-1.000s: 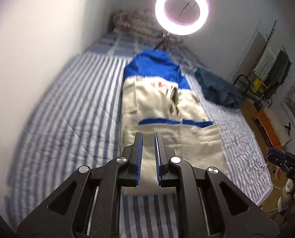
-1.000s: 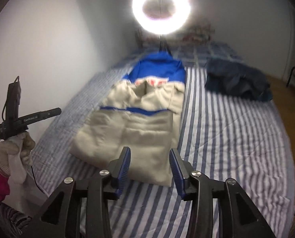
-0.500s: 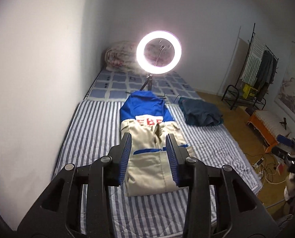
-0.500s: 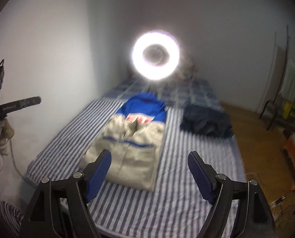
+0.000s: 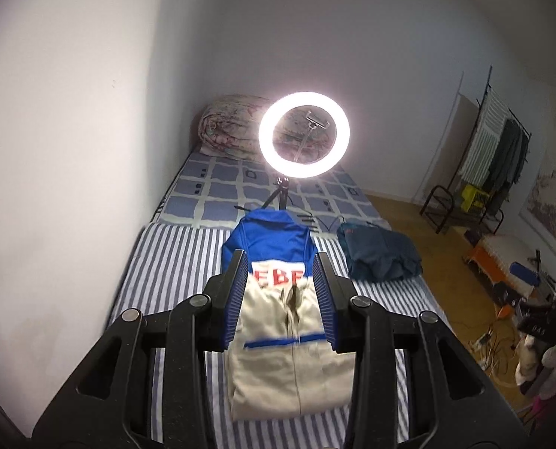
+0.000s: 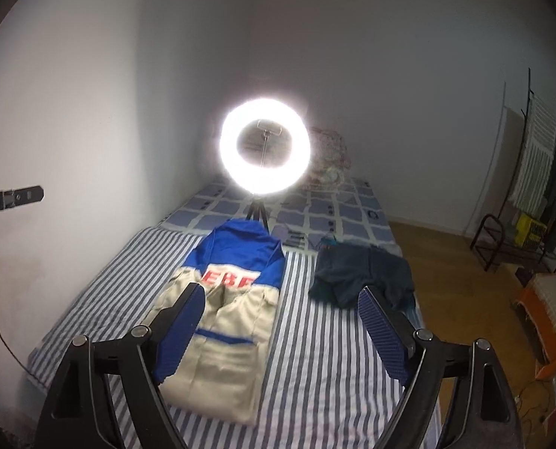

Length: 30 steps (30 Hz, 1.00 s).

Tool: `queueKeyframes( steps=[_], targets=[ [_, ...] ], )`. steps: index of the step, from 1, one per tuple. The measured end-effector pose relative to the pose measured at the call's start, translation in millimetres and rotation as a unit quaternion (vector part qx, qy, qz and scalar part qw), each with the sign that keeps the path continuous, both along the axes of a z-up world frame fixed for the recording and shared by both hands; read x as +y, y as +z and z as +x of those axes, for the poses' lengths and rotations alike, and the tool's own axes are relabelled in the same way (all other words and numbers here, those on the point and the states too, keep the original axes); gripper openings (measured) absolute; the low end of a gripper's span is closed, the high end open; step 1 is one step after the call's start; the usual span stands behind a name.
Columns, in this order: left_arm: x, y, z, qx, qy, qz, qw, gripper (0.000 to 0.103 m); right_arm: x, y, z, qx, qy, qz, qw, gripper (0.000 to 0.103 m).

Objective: Fold large clothes
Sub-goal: 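Grasp the blue collar of the folded jacket with both tools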

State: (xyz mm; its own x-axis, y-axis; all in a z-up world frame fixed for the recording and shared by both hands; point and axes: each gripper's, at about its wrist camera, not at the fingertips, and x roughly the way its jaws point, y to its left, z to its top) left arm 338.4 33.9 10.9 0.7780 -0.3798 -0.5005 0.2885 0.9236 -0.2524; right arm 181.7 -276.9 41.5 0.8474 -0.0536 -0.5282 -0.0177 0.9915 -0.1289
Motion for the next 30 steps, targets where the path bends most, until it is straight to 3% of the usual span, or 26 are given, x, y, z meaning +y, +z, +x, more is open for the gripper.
queueKeyframes(
  steps=[4,5,7,9,12,14,16,20,24,28,30],
  targets=[
    [-10,-15,73,0.019,-0.009,-0.012,0.9997,0.038,-13,-3,64,-0.006,0.037,0.002,0.999,0.086],
    [-13,-22,91,0.029,-0.016,-0.018,0.9993,0.045,-19,-7,86,-0.001,0.048,0.015,0.999,0.086],
    [-19,-48,137,0.053,-0.022,-0.036,0.9977,0.047,-29,-23,124,0.009,0.06,0.035,0.998,0.086],
    [-25,-78,176,0.073,-0.022,-0.042,0.9962,0.047,-40,-47,164,0.022,0.071,0.061,0.995,0.086],
    [-39,-142,243,0.117,-0.027,-0.035,0.9921,0.047,-56,-102,228,0.055,0.086,0.104,0.989,0.086],
    [-45,-186,281,0.14,-0.024,-0.02,0.9896,0.047,-64,-149,271,0.087,0.087,0.123,0.985,0.081],
    [-48,-222,310,0.152,-0.022,-0.005,0.9881,0.047,-70,-189,305,0.113,0.078,0.131,0.982,0.067],
    [-49,-281,360,0.18,-0.011,0.011,0.9835,0.047,-78,-251,361,0.147,0.06,0.125,0.979,0.065],
    [-55,-317,403,0.194,-0.01,0.012,0.9809,0.047,-86,-291,408,0.166,0.053,0.115,0.978,0.065],
    [-58,-340,442,0.204,-0.01,-0.019,0.9786,0.047,-88,-316,443,0.173,0.053,0.123,0.976,0.065],
    [-65,-351,458,0.208,-0.02,-0.014,0.9779,0.047,-87,-327,462,0.175,0.056,0.13,0.974,0.065]
  ],
)
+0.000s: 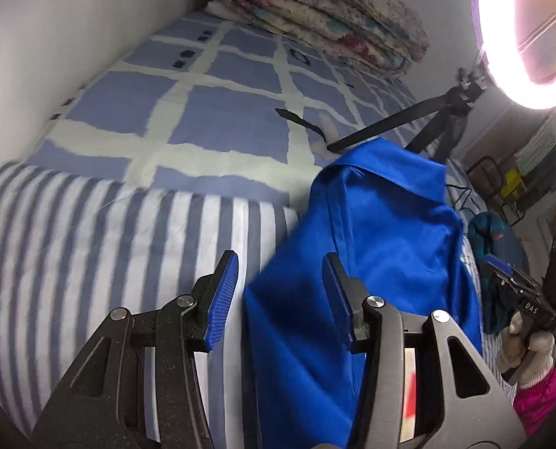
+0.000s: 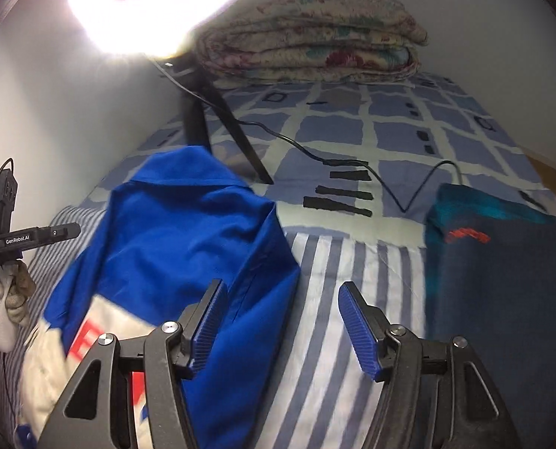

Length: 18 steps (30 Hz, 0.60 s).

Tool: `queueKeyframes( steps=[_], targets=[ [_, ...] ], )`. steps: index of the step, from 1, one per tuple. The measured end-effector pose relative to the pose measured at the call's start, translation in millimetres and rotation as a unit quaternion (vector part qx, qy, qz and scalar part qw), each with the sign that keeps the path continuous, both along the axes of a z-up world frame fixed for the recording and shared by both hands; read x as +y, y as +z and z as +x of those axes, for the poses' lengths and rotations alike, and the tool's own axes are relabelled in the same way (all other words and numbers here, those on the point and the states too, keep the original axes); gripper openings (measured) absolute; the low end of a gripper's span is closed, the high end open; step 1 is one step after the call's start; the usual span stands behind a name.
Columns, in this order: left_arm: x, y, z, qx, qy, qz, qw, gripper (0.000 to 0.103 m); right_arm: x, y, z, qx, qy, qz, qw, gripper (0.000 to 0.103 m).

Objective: Fold large clothes
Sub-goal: 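Grasp the blue collar of the folded jacket with both tools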

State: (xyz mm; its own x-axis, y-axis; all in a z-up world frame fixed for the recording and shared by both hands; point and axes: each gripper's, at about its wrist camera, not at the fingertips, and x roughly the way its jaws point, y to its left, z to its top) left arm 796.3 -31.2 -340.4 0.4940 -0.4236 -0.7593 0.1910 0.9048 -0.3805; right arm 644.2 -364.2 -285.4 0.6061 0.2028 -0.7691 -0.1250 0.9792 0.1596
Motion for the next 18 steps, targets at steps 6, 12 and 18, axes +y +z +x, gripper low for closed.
queueKeyframes(
  steps=[6,12,18],
  targets=[
    [-26,-24,23,-0.001,-0.049,0.024,0.9985,0.047,4,-28,38,0.005,0.012,0.005,1.0,0.065],
    [-36,-27,28,-0.003,-0.081,0.016,0.9966,0.016,13,-43,57,0.017,0.03,0.036,0.999,0.047],
    [-42,-16,16,-0.037,-0.082,0.038,0.9952,0.001,24,-36,50,0.012,0.051,0.033,0.998,0.011]
  ],
)
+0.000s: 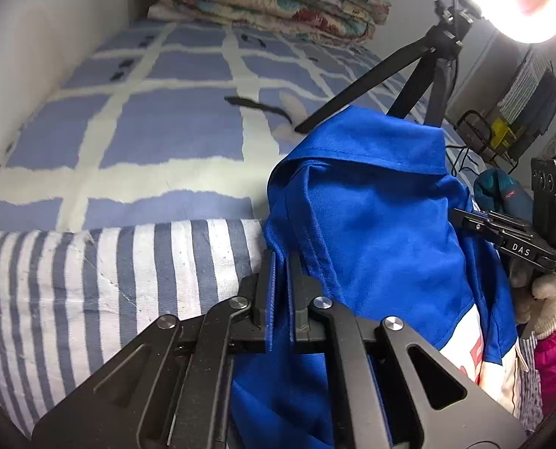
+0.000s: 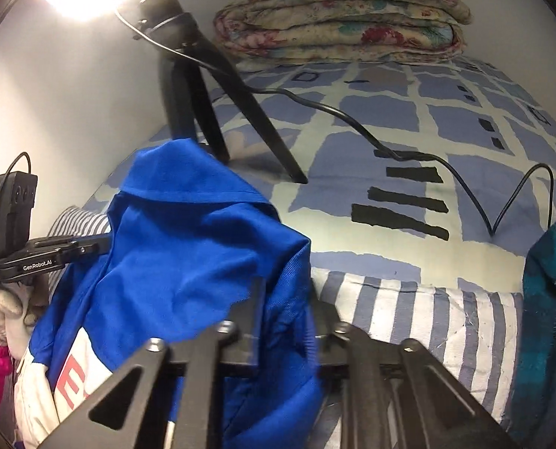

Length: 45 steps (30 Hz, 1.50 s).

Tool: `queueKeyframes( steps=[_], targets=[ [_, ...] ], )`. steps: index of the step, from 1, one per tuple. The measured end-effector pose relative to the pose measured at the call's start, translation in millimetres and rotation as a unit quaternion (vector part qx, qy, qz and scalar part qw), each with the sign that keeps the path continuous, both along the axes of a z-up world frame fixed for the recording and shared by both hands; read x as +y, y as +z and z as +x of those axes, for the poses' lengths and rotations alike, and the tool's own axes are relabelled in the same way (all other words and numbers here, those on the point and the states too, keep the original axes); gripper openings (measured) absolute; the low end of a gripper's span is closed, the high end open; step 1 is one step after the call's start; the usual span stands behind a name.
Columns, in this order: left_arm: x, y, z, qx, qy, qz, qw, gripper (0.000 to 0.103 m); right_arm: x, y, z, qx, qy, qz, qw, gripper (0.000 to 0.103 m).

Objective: Fold large clothes
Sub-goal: 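Grasp the blue collar of the folded jacket with both tools, then lift the collar with both tools and fold it over onto the bundle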

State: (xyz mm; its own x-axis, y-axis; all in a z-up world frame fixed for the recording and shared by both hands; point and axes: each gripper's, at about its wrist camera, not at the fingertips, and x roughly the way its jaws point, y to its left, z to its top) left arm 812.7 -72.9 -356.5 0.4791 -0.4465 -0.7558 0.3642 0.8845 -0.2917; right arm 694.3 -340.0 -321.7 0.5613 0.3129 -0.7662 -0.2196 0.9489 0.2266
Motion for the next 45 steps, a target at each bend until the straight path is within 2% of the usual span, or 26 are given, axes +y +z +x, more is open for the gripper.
queueKeyframes(
  steps=[4,10,16,20,23,28,31,36,40,45],
  targets=[
    [2,17,-14,-0.028,0.003,0.001,0.9996,0.0,3,15,-8,-0.023,-0.008,0.0,1.0,0.007],
    [5,48,-43,-0.06,0.005,-0.002,0.9982,0.0,4,55,-36,-0.061,-0.014,0.012,0.998,0.004],
    [11,88,-94,-0.099,0.004,-0.016,0.9949,0.0,13,98,-80,-0.097,-0.003,0.006,0.995,0.003],
    [17,116,-145,-0.114,0.001,-0.023,0.9933,0.0,17,127,-126,-0.112,0.001,0.012,0.994,0.003],
    [20,134,-183,-0.127,-0.003,-0.015,0.9918,0.0,24,146,-163,-0.121,0.011,-0.004,0.993,0.003],
    [33,161,-264,-0.143,-0.006,-0.022,0.9895,0.0,34,174,-245,-0.123,0.03,-0.013,0.992,0.003],
    [39,163,-308,-0.136,-0.012,-0.019,0.9905,0.0,38,174,-294,-0.109,0.034,-0.023,0.993,0.003],
    [52,148,-380,-0.118,-0.018,-0.019,0.9927,0.0,40,156,-360,-0.086,0.022,0.003,0.996,0.003],
    [60,126,-433,-0.102,-0.023,-0.012,0.9945,0.0,52,126,-405,-0.063,0.031,0.002,0.998,0.003],
    [57,91,-476,-0.08,-0.032,0.015,0.9962,0.0,68,85,-445,-0.033,0.041,-0.014,0.999,0.003]
  ],
)
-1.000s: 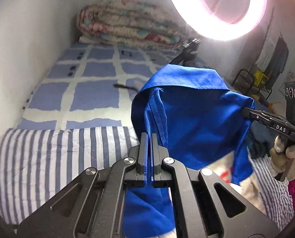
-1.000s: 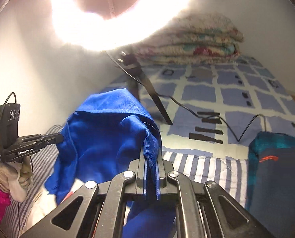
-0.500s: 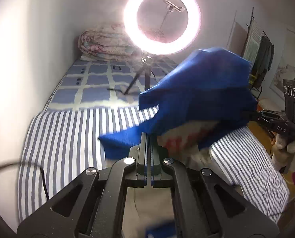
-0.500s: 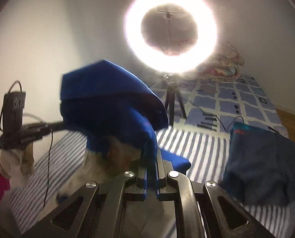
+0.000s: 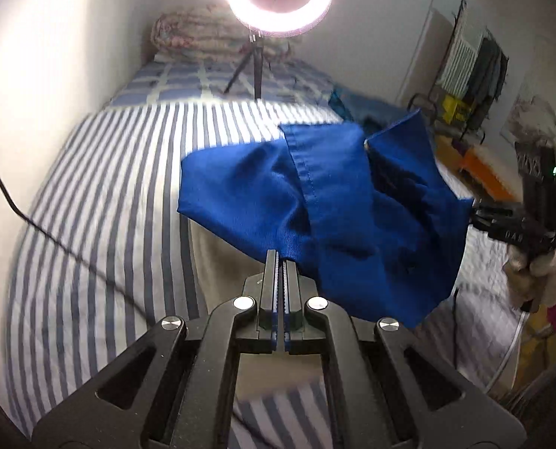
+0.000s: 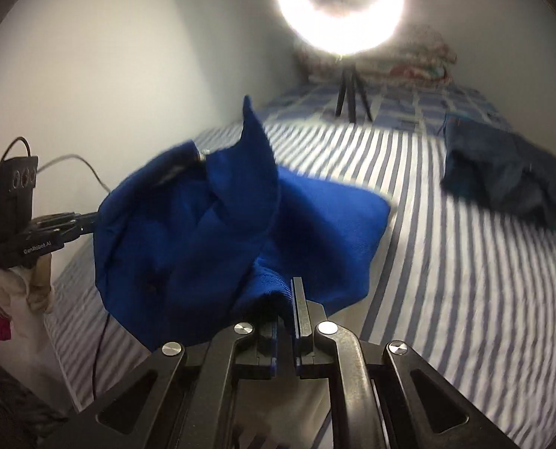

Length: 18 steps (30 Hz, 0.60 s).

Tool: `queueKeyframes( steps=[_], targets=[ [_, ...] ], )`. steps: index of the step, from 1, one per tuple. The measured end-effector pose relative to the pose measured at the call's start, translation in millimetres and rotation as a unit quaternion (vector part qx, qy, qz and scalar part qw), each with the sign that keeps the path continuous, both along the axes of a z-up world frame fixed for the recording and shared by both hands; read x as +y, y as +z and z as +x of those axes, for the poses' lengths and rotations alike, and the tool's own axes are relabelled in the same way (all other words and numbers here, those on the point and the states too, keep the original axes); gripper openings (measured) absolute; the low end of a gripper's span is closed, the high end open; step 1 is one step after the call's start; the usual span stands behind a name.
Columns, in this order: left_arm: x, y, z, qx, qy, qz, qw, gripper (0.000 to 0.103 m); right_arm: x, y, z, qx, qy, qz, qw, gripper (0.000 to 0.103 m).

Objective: Fold large clothes
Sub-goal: 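Lift the collar with both tools and fold it over onto the bundle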

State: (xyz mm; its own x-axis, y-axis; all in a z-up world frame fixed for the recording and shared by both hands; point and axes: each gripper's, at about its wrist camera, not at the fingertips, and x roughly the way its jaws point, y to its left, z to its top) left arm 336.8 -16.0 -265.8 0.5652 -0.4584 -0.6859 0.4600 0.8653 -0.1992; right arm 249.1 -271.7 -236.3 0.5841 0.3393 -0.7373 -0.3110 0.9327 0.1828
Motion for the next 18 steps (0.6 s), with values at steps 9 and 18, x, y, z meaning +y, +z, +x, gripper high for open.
queueKeyframes(
  steps=[9,18],
  targets=[
    [13,5,-43,0.03,0.018,0.006,0.9994,0.0,-2,37,-50,-0.024,-0.025,-0.043,0.998,0.023],
    [36,132,-105,-0.041,0.018,-0.048,0.9978,0.0,0,163,-145,-0.144,-0.026,-0.069,0.987,0.052]
  ],
)
